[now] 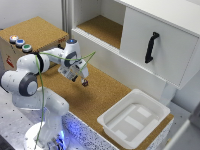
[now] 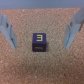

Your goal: Go towards the purple block and lift it

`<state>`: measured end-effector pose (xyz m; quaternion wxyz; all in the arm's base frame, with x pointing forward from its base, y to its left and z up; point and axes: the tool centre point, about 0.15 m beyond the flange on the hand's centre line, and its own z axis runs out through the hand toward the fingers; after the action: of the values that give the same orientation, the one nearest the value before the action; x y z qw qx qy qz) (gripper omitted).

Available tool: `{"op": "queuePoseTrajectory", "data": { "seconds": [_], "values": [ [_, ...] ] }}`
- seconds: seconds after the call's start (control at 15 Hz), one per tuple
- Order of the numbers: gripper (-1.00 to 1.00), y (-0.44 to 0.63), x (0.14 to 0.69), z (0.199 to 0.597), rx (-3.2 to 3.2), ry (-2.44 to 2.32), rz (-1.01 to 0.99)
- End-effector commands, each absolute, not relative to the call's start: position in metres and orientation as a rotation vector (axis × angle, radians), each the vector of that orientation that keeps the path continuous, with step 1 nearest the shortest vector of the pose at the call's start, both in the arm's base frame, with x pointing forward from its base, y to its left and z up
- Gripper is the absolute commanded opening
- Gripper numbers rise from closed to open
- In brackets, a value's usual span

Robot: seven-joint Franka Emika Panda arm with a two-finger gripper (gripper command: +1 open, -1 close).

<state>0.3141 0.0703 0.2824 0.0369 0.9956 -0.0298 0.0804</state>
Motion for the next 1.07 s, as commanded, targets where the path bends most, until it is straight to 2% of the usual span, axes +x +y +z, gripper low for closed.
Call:
{"op": "queuePoseTrajectory", "data": {
  "seconds": [0.0,0.27,0.33,0.67,1.0],
  "values": [
    [1.00,0.064,0.306,0.274,3.082,-0.049,0.344],
    [1.00,0.064,0.306,0.274,3.082,-0.049,0.344],
    [1.00,0.072,0.321,0.277,3.049,-0.075,0.236],
    [1.00,0.071,0.372,0.239,3.128,-0.095,0.222],
    [1.00,0.062,0.394,0.211,3.170,-0.109,0.176]
  ]
}}
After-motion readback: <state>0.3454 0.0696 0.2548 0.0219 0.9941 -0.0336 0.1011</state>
